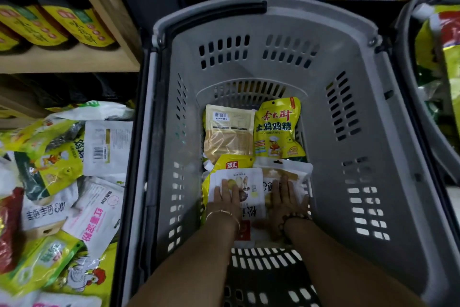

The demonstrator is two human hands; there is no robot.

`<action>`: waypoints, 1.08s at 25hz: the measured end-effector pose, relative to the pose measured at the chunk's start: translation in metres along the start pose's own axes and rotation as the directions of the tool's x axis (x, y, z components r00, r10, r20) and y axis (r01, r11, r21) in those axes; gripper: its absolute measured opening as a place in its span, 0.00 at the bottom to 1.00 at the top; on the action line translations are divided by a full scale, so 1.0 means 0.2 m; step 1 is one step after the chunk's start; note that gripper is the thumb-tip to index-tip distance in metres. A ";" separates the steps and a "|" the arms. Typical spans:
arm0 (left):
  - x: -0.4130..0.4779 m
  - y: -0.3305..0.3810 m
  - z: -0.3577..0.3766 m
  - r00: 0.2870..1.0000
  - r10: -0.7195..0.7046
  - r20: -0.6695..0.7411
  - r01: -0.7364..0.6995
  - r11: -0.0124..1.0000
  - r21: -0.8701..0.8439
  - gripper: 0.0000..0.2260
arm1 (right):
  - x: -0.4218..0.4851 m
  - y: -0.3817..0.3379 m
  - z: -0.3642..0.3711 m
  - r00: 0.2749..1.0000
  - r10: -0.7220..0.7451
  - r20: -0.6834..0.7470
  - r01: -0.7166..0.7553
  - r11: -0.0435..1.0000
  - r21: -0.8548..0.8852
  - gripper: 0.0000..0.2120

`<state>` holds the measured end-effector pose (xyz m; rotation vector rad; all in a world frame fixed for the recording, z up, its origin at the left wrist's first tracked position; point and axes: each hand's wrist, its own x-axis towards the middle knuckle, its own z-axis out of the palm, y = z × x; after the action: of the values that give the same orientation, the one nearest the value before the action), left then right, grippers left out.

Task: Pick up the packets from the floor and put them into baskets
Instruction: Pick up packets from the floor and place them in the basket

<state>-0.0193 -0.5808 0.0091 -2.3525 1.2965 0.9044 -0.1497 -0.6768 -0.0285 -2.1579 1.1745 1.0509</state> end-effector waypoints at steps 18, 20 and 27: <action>-0.90 -0.19 -0.72 0.830 0.064 -0.554 -0.341 0.844 -0.413 0.17 | -0.90 -0.25 -0.54 0.818 -0.181 -0.546 0.332 0.924 0.192 0.36; -1.09 -0.36 -0.68 0.774 0.001 -0.633 -0.371 0.811 -0.452 0.19 | -1.04 -0.36 -0.52 0.753 -0.229 -0.617 0.394 0.908 0.143 0.34; -1.71 -0.98 -0.44 0.597 -0.265 -0.757 -0.361 0.754 -0.549 0.19 | -1.51 -0.98 -0.33 0.444 -0.429 -0.787 0.713 0.701 0.021 0.27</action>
<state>0.0441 -0.3007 0.2942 -3.6027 1.4891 0.2302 -0.0601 -0.4696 0.2602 -2.4264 0.6561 -0.4053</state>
